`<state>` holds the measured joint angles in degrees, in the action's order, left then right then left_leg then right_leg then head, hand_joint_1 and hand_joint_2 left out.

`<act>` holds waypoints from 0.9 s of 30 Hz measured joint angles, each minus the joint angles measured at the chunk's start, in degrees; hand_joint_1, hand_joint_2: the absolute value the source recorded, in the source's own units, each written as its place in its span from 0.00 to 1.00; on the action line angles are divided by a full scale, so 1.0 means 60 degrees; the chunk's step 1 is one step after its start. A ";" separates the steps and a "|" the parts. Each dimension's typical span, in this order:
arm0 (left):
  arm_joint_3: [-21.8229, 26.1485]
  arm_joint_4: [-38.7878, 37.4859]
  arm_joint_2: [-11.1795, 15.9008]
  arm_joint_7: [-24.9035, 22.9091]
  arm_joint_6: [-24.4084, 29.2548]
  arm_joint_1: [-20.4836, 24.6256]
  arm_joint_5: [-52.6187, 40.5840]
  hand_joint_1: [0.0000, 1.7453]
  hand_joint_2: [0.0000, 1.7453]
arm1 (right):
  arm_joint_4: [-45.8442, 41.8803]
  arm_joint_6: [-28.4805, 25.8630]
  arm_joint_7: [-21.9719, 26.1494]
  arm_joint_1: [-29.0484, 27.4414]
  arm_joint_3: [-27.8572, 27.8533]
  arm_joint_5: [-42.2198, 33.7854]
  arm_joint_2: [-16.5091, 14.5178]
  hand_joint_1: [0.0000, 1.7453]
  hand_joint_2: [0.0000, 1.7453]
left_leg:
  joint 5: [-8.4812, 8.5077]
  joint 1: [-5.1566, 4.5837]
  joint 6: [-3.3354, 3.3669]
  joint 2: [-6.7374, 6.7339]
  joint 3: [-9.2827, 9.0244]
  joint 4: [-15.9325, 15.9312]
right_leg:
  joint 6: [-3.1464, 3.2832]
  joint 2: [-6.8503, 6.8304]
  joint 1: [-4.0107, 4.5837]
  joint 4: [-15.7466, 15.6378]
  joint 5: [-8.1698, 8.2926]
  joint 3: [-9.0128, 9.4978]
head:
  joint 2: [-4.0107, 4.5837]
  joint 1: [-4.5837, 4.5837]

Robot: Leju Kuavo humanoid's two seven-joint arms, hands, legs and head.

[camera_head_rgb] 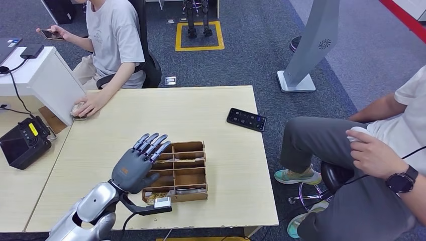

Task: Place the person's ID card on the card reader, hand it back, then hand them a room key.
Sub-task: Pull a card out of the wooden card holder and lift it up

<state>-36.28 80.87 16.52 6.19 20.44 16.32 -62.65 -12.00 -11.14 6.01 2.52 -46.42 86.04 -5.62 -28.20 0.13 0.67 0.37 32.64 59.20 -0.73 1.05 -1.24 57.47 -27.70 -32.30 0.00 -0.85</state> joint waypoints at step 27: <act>0.0076 0.0002 -0.0432 0.0175 -0.0598 -0.0025 0.0992 0.00 1.00 | 0.0000 0.0013 -0.0036 -0.0004 -0.0015 0.0079 -0.0025 0.00 1.00 | 0.0000 0.0000 0.0000 0.0001 0.0002 0.0000 | 0.0000 -0.0001 0.0000 0.0000 0.0000 0.0001 | 0.0000 -0.0001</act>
<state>-35.83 80.88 13.93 7.23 16.85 16.18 -56.70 -12.00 -11.06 5.79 2.50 -46.51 86.52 -5.77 -28.20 0.12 0.67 0.37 32.65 59.20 -0.73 1.04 -1.24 57.47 -27.70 -32.30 0.00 -0.85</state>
